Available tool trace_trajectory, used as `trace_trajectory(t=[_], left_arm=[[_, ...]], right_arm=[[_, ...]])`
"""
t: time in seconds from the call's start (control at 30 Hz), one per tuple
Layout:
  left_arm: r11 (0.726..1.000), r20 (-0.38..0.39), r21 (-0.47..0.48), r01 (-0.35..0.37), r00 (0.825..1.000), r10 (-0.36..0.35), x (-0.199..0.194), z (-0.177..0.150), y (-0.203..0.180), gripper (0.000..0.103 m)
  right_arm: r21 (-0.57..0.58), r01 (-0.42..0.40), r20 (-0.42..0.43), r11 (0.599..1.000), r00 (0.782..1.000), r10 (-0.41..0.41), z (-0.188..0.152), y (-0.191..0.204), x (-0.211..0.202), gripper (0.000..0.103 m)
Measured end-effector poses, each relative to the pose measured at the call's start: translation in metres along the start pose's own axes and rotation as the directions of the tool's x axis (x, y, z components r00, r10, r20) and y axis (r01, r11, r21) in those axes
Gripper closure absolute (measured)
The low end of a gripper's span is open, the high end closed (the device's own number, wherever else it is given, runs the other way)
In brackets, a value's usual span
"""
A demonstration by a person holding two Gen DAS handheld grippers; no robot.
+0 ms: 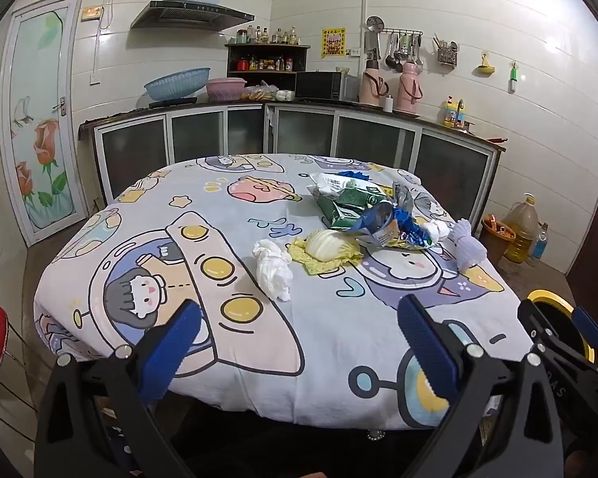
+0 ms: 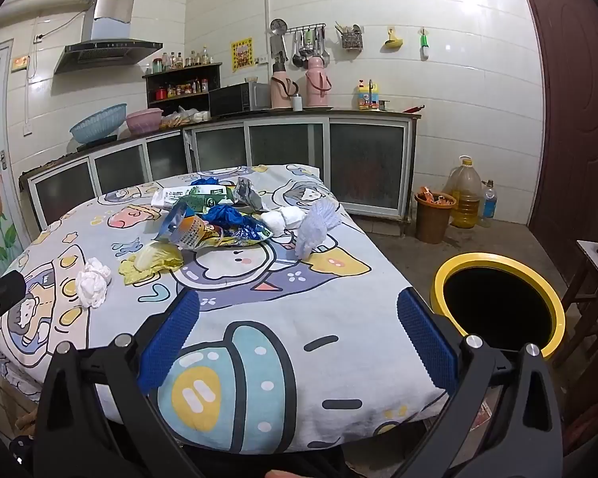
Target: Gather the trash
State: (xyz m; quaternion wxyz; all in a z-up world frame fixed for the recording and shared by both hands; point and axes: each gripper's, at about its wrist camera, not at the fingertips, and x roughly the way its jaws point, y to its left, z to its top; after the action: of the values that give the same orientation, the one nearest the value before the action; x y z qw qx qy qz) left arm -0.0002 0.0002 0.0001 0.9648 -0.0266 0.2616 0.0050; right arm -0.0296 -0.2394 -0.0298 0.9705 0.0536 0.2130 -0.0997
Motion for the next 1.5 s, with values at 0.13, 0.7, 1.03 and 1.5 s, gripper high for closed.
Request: trace_trajectory(t=[0.13, 0.7, 1.03, 1.5], left_arm=[[1.0, -0.004, -0.002, 0.001, 1.0, -0.001, 0.0003, 0.0, 0.0001, 0.008], [1.0, -0.008, -0.004, 0.005, 1.0, -0.005, -0.0007, 0.0006, -0.0009, 0.008], [1.0, -0.012, -0.005, 0.007, 1.0, -0.007, 0.0026, -0.0018, -0.0023, 0.008], [1.0, -0.023, -0.007, 0.013, 1.0, -0.013, 0.0068, -0.0032, -0.0027, 0.008]], right_arm=[[-0.001, 0.0, 0.003, 1.0, 1.0, 0.0, 0.0004, 0.0001, -0.0003, 0.008], [0.002, 0.0, 0.002, 1.0, 1.0, 0.0, 0.0007, -0.001, 0.0003, 0.008], [0.003, 0.0, 0.002, 1.0, 1.0, 0.0, 0.0003, -0.0013, 0.0002, 0.008], [0.003, 0.0, 0.001, 1.0, 1.0, 0.0, 0.0, -0.0014, 0.0008, 0.008]])
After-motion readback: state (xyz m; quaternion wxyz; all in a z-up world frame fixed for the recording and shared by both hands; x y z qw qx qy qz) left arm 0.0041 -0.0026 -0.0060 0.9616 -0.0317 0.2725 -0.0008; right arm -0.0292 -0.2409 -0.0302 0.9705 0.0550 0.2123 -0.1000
